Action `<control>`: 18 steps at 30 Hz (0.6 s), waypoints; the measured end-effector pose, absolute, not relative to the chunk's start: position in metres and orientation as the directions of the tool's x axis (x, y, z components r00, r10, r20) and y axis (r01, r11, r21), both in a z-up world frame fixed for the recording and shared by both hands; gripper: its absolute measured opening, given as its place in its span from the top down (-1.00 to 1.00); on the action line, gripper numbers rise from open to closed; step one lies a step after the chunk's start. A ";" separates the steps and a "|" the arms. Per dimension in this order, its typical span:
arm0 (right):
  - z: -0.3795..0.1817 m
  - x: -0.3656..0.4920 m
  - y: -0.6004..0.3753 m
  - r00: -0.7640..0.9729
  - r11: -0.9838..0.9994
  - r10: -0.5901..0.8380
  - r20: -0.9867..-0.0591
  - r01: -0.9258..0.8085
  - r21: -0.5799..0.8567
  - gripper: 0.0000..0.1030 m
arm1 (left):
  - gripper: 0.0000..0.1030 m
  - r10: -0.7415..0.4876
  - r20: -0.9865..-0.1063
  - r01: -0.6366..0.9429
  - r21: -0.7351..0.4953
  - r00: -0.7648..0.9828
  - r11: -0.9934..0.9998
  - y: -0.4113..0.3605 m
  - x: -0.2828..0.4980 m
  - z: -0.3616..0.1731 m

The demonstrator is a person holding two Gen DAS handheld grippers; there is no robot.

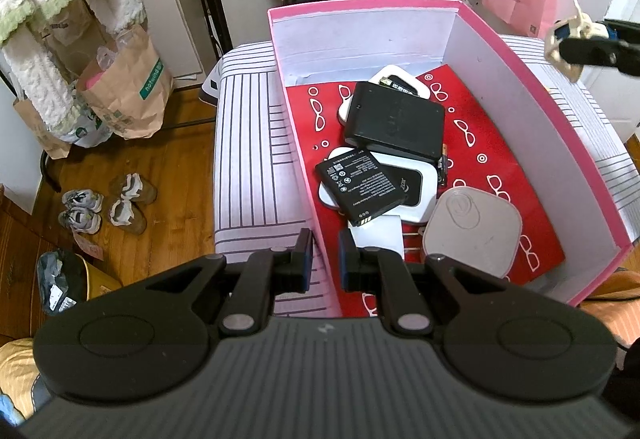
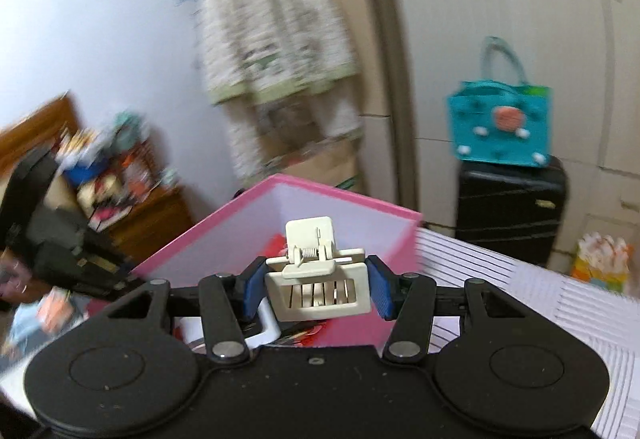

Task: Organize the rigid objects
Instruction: 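Carry the white adapter into the box and release it on the batteries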

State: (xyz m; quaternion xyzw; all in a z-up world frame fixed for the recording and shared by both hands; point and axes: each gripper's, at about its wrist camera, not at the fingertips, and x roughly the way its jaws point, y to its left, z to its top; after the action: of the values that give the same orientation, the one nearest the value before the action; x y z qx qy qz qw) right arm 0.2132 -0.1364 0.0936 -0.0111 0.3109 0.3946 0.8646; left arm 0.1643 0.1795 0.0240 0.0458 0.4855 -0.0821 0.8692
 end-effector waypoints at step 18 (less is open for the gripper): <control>0.065 0.210 -0.034 0.311 0.440 0.444 -0.840 -0.892 -0.098 -0.12 | 0.79 -0.115 -0.846 0.211 -0.003 0.520 0.977 0.182 0.162 0.023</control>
State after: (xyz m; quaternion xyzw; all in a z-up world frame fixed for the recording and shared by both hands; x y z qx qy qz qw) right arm 0.2100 -0.0336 0.0651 -0.2903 0.3859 0.4422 0.7558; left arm 0.1623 0.1824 0.0229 0.0499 0.4806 -0.0937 0.8705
